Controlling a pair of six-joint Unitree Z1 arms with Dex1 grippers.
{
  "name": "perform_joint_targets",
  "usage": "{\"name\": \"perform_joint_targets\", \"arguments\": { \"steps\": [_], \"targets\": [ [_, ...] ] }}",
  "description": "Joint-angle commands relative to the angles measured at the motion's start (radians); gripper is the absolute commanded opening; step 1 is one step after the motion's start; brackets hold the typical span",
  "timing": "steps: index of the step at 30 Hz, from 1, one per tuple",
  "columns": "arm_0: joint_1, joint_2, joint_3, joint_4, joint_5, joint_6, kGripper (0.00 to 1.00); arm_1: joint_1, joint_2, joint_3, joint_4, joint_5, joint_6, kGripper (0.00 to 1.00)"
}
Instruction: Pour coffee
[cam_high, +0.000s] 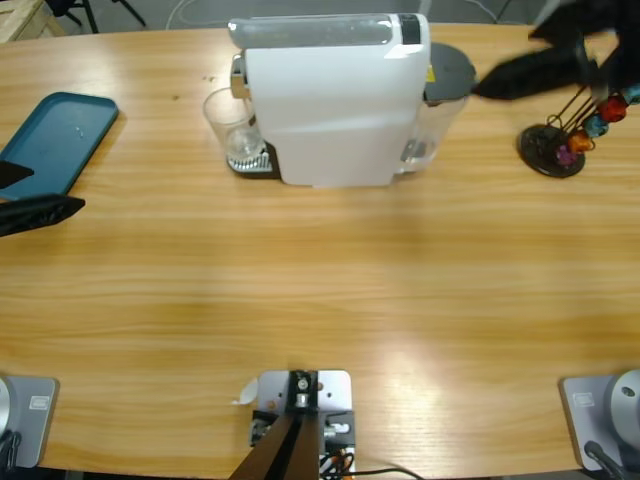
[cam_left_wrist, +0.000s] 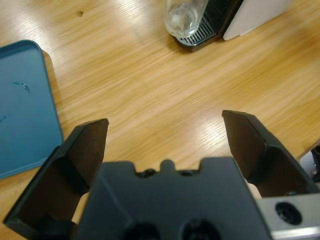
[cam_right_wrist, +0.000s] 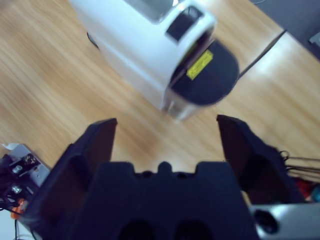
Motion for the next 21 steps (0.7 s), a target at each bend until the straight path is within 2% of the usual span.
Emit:
{"name": "perform_joint_targets", "arguments": {
  "steps": [1, 5, 16, 21],
  "targets": [
    [0.009, -0.069, 0.08, -0.072, -0.013, 0.014, 0.996, 0.008, -0.266, 0.442, -0.349, 0.015, 0.023, 1.0],
    [0.009, -0.069, 0.092, -0.085, -0.016, 0.017, 1.0, 0.008, -0.368, 0.594, -0.511, 0.028, 0.019, 1.0],
    [0.009, -0.079, 0.128, -0.138, -0.024, 0.03, 1.0, 0.007, -0.503, 0.727, -0.519, 0.036, 0.016, 1.0],
    [0.009, -0.075, 0.13, -0.141, -0.033, 0.033, 1.0, 0.008, -0.509, 0.731, -0.519, 0.04, 0.016, 1.0]
  ]
}}
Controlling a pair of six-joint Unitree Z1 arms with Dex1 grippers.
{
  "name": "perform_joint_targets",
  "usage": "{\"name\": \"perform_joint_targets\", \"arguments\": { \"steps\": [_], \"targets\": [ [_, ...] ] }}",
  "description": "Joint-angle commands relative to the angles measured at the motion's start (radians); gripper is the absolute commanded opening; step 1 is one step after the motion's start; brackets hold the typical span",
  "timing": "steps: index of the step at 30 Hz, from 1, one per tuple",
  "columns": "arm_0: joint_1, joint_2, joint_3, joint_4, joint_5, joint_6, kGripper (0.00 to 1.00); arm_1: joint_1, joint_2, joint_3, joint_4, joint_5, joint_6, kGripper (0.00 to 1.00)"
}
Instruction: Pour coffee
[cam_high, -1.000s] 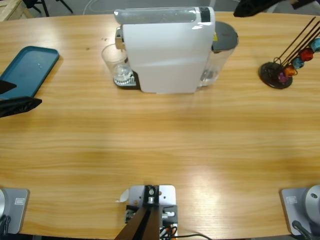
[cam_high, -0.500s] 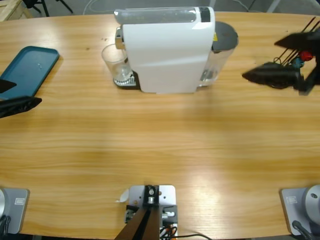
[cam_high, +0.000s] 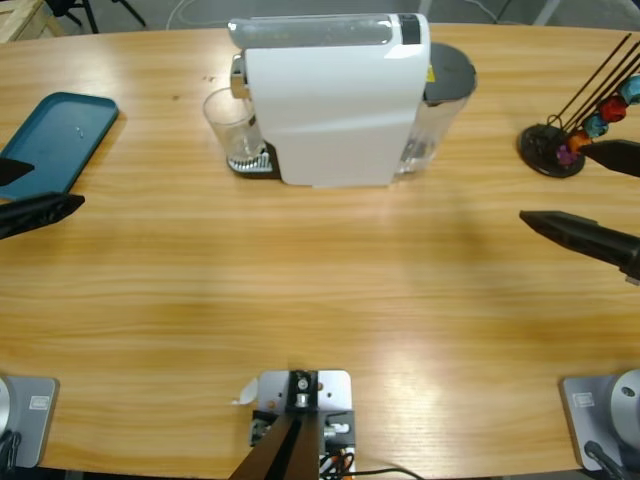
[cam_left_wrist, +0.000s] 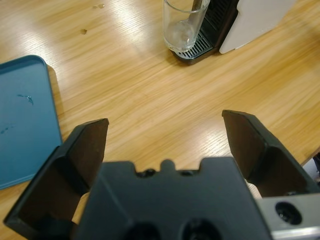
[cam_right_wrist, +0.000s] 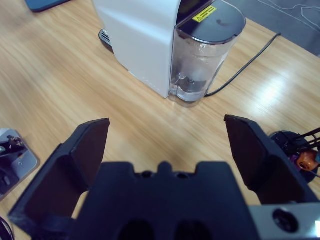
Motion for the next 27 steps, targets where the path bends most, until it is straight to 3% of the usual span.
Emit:
{"name": "perform_joint_targets", "arguments": {
  "steps": [1, 27],
  "targets": [
    [0.007, -0.026, 0.043, -0.019, -0.026, 0.021, 1.0, 0.006, -0.046, 0.046, -0.008, 0.022, 0.004, 1.0],
    [0.007, 0.007, 0.044, -0.026, -0.031, 0.021, 1.0, 0.006, 0.061, 0.05, -0.016, 0.083, -0.001, 1.0]
  ]
}}
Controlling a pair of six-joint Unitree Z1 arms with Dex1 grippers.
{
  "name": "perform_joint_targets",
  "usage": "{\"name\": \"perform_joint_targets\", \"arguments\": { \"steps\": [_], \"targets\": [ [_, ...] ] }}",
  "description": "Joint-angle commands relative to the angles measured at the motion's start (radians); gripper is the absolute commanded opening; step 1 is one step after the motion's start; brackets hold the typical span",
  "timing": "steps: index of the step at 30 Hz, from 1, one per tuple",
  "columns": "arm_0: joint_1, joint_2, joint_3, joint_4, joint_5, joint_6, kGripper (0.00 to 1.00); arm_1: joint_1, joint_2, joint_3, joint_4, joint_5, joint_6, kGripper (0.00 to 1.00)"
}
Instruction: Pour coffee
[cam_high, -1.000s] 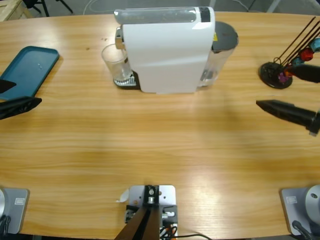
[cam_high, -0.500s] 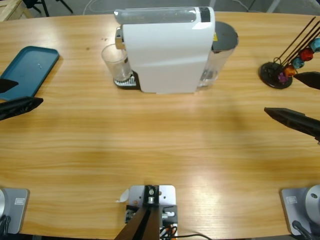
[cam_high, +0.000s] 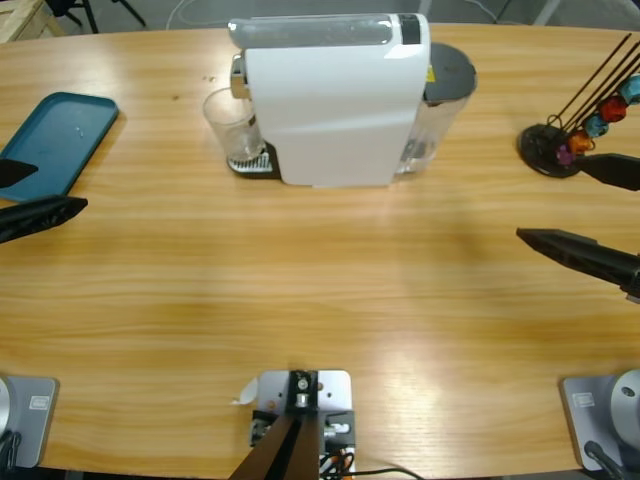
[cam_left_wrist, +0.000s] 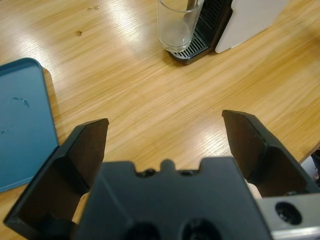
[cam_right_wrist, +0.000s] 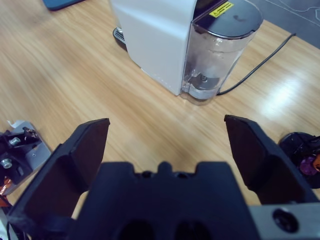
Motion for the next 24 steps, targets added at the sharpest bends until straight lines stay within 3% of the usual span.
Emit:
{"name": "perform_joint_targets", "arguments": {
  "steps": [1, 10, 13, 24],
  "targets": [
    [0.007, 0.007, 0.036, -0.014, -0.019, 0.011, 1.0, 0.006, 0.062, 0.038, -0.015, 0.026, 0.0, 1.0],
    [0.007, 0.002, 0.033, -0.014, -0.019, 0.015, 0.999, 0.006, 0.068, 0.043, -0.02, 0.026, 0.0, 1.0],
    [0.007, 0.013, 0.032, -0.012, -0.03, 0.016, 0.901, 0.006, 0.07, 0.044, -0.023, 0.026, 0.0, 1.0],
    [0.007, 0.021, 0.031, -0.009, -0.033, 0.015, 0.913, 0.006, 0.071, 0.049, -0.034, 0.026, 0.0, 1.0]
  ]
}}
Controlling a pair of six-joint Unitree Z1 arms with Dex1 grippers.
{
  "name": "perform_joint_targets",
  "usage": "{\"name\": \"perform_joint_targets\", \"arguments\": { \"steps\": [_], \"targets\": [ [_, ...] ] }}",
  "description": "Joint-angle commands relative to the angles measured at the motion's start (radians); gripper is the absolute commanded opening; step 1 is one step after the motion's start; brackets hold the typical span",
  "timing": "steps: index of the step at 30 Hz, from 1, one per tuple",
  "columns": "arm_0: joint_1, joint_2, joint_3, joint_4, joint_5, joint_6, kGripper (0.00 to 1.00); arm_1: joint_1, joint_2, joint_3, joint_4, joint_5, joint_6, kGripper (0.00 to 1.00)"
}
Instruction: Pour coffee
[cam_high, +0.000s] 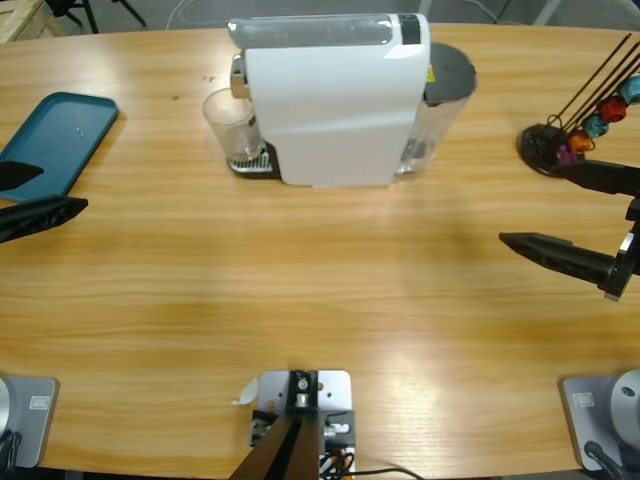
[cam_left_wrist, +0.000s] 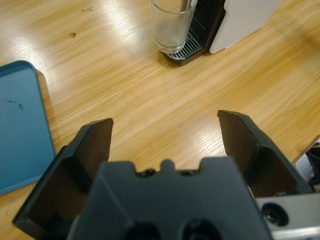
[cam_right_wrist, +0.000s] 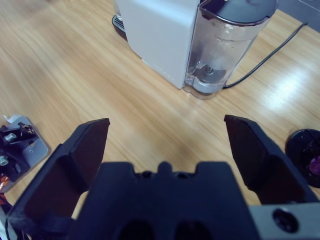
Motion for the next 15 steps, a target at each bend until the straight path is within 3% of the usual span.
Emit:
{"name": "perform_joint_targets", "arguments": {
  "steps": [1, 15],
  "targets": [
    [0.007, 0.021, 0.03, -0.005, -0.008, 0.011, 0.913, 0.006, 0.016, 0.045, -0.014, 0.021, 0.0, 1.0],
    [0.007, 0.035, 0.027, -0.002, -0.01, 0.011, 0.913, 0.006, 0.016, 0.048, -0.017, 0.027, 0.001, 1.0]
  ]
}}
